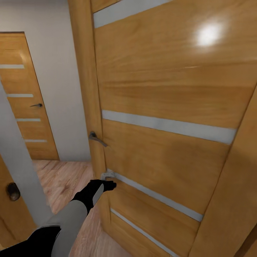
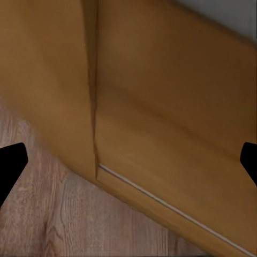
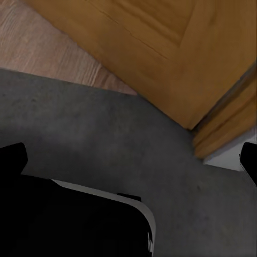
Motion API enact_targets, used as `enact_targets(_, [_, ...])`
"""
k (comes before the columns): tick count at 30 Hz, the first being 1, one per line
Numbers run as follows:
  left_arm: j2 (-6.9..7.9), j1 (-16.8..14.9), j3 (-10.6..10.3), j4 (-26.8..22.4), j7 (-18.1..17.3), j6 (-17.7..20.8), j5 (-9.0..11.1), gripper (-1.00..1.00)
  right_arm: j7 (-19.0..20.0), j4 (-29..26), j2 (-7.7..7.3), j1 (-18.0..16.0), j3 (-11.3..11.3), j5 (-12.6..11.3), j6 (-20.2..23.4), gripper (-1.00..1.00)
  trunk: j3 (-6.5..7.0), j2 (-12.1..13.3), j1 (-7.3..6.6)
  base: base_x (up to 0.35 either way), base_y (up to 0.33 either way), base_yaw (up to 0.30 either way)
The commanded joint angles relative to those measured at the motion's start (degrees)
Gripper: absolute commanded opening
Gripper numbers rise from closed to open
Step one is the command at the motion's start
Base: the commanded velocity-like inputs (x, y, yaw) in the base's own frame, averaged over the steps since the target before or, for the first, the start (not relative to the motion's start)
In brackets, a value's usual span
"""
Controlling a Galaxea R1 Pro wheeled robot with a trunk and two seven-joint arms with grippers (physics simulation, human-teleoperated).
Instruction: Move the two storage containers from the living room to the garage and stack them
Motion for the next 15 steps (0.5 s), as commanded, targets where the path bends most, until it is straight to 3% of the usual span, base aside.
enact_targets(1, [-0.08, -0.05, 0.59, -0.24, 0.03, 0.31, -0.3, 1.0, -0.48, 0.06, -0.01, -0.03, 0.05, 0.51, -0.16, 1.0, -0.04, -0.02, 0.03, 0.31, 0.0, 0.0])
enact_targets(7, [-0.08, -0.05, 0.6, -0.24, 0.03, 0.31, -0.3, 1.0, -0.48, 0.06, -0.01, -0.03, 0.04, 0.5, -0.16, 1.0, -0.04, -0.02, 0.03, 0.287, 0.0, 0.0])
enact_targets(15, [-0.08, -0.05, 0.6, -0.24, 0.03, 0.31, -0.3, 1.0, -0.48, 0.06, -0.01, -0.03, 0.04, 0.5, -0.16, 1.0, -0.04, -0.02, 0.03, 0.053, 0.0, 0.0])
